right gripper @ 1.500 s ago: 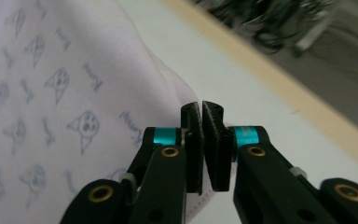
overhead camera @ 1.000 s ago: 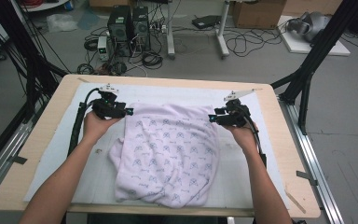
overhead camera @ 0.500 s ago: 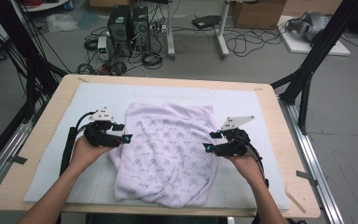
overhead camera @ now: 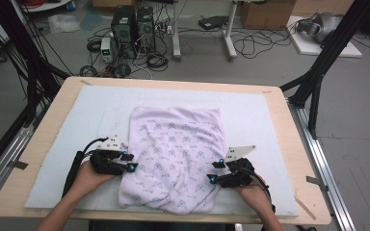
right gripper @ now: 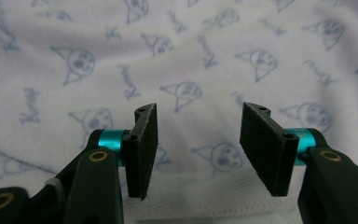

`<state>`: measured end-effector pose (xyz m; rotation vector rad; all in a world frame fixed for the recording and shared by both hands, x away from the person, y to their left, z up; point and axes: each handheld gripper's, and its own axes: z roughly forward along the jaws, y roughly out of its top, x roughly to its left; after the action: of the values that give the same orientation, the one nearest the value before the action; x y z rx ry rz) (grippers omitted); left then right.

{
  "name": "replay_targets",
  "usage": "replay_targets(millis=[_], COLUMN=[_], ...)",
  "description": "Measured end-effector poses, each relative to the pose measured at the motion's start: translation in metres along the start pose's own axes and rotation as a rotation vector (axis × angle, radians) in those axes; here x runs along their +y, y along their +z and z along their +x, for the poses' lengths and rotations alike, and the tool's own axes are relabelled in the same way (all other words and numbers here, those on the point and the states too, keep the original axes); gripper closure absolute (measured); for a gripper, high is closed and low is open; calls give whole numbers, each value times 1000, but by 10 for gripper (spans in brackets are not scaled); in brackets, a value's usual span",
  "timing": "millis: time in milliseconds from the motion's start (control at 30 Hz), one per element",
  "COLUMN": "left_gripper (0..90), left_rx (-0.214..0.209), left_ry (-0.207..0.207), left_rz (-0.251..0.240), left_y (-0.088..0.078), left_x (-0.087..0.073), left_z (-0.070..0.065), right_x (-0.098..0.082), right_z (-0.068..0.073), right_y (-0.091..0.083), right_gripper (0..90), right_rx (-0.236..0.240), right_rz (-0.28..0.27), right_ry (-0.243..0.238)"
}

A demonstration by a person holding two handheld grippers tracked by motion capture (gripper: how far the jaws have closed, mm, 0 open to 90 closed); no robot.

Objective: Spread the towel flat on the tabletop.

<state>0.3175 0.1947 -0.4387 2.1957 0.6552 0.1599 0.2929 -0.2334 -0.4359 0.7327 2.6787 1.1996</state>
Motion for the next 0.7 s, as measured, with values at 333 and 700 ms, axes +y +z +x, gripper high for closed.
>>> replay_targets(millis=[333, 700], left_gripper=[856, 858], left_rx=[5, 85], left_ry=[4, -67], left_rz=[-14, -174], left_y=[-2, -33], left_x=[6, 43], left_z=[-1, 27], right_x=[3, 50], right_z=[-4, -36], right_y=[8, -24], right_gripper=[871, 875], right_rx=[14, -111], right_rz=[62, -77], right_ry=[-28, -18])
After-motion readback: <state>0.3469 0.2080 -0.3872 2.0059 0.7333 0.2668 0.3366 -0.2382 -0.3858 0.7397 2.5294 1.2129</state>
